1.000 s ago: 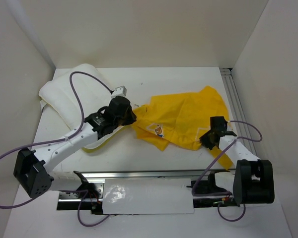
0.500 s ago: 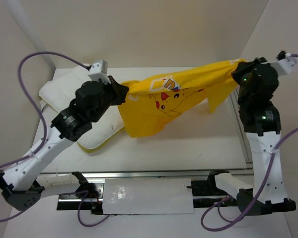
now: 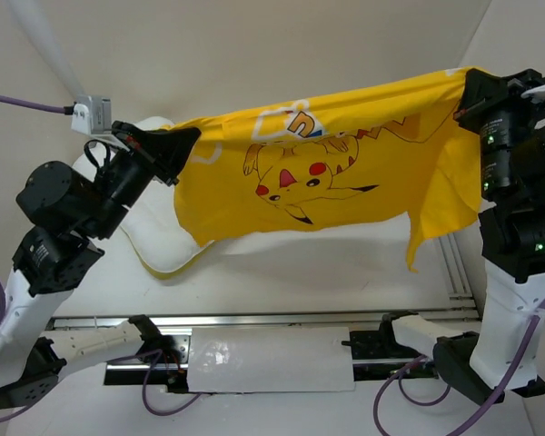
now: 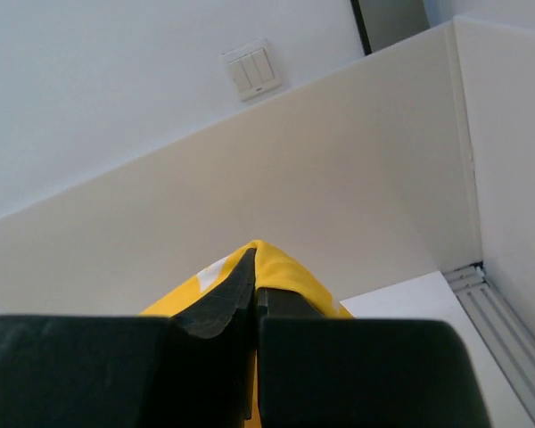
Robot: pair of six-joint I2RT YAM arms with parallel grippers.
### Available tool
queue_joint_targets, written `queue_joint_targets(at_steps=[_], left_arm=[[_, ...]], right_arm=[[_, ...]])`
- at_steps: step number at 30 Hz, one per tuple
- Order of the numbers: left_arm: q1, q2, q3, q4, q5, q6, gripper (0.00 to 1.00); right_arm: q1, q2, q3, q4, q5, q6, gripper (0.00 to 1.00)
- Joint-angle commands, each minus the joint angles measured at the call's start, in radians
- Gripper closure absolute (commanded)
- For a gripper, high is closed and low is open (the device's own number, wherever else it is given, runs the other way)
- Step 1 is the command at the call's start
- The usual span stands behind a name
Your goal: Put the pillow into the pillowcase
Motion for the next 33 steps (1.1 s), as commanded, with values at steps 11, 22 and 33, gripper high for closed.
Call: queue_joint_targets(at_steps=[11, 22, 33], left_arm=[[0.135, 0.564, 0.43, -0.206, -0.04, 0.058, 1.0], [0.407, 0.942, 0.842, 0.063, 0.413, -0.102, 1.0], [0.46, 0.723, 0.286, 0.304, 0.606, -0.094, 1.0]], right_arm=[[-0.007, 0.262, -0.162, 0.226, 0.296, -0.2, 1.0], [-0.039, 0.608, 0.415, 0.394, 0.27, -0.333, 1.0], [-0.048, 0.159, -0.404, 0.521, 0.085, -0.401, 0.97]])
